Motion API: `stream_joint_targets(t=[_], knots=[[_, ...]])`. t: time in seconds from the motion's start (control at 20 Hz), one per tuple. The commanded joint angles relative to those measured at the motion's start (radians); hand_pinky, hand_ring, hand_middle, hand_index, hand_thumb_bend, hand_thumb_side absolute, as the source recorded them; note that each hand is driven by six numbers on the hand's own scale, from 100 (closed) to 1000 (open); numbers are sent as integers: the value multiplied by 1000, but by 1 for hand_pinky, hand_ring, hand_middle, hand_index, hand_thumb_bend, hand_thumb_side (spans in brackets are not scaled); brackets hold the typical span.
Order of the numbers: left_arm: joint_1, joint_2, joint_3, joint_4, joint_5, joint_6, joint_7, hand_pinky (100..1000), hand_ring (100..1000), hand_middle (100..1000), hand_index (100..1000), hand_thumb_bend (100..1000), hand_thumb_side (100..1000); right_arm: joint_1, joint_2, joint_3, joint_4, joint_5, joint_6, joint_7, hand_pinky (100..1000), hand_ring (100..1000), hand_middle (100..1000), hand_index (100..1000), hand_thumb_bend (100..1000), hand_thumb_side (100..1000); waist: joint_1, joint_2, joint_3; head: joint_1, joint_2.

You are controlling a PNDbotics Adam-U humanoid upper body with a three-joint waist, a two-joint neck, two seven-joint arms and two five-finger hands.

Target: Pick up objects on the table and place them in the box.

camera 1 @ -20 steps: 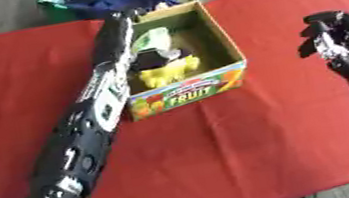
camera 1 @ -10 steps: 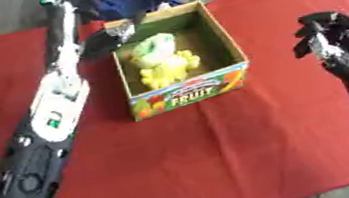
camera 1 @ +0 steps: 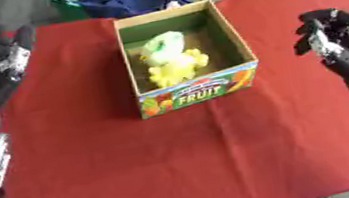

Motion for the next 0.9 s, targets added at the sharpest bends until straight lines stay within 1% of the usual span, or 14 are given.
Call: stream_joint_targets(t=[0.05,0.2,0.45,0.75,0.9], knots=[[21,18,26,-39,17,-7,24,569,536,512,675,667,467,-6,-25,-11,-25,-3,-2,-6,523,527,557,720,100,442,-1,-16,5,2,3],[53,11,37,-40,17,-15,38,567,533,509,673,660,463,-7,-29,-10,-26,-5,-2,-6,523,527,557,720,100,443,0,-17,9,12,11],[87,-3,40,-28,24,-25,49,564,529,506,670,653,459,-8,-29,-9,-27,-8,-3,-9,522,525,555,717,100,441,-1,-16,13,26,19],[102,-22,38,-21,27,-36,54,562,527,504,668,648,453,-9,-29,-8,-27,-8,-2,-10,521,525,554,717,100,441,-1,-12,14,29,26],[110,-28,37,-17,28,-40,56,561,526,503,666,646,451,-7,-28,-9,-27,-8,-2,-9,522,525,554,717,100,443,-2,-12,14,23,27]])
